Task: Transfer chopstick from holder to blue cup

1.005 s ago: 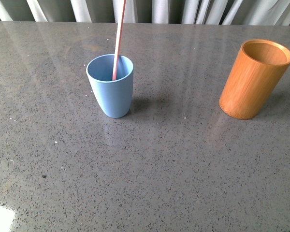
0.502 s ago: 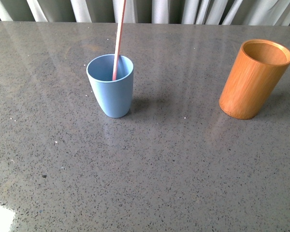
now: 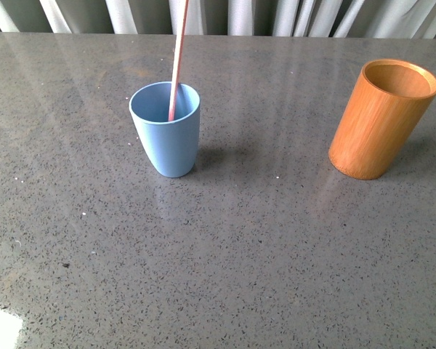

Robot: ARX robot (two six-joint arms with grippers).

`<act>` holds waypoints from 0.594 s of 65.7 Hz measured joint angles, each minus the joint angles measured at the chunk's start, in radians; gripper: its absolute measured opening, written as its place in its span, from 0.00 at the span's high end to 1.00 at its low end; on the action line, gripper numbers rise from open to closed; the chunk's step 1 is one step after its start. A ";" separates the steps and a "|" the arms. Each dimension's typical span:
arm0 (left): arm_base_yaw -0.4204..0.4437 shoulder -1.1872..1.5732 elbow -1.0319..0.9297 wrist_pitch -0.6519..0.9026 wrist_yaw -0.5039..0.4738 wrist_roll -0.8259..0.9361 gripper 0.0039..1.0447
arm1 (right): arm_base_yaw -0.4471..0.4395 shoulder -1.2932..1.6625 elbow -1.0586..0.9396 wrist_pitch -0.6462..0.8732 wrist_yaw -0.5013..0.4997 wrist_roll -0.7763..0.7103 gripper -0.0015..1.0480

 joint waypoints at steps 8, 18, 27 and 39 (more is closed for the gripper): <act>0.000 0.000 0.000 0.000 0.000 0.000 0.08 | 0.000 -0.056 -0.015 -0.039 0.000 0.000 0.98; 0.000 0.000 0.000 0.000 0.000 0.000 0.08 | 0.000 -0.117 -0.044 -0.048 0.002 0.000 0.98; 0.000 0.000 0.000 0.000 0.000 0.000 0.08 | 0.000 -0.209 -0.044 -0.133 0.001 0.000 0.98; 0.000 0.000 0.000 0.000 0.000 0.000 0.08 | 0.000 -0.289 -0.044 -0.212 0.001 0.000 0.98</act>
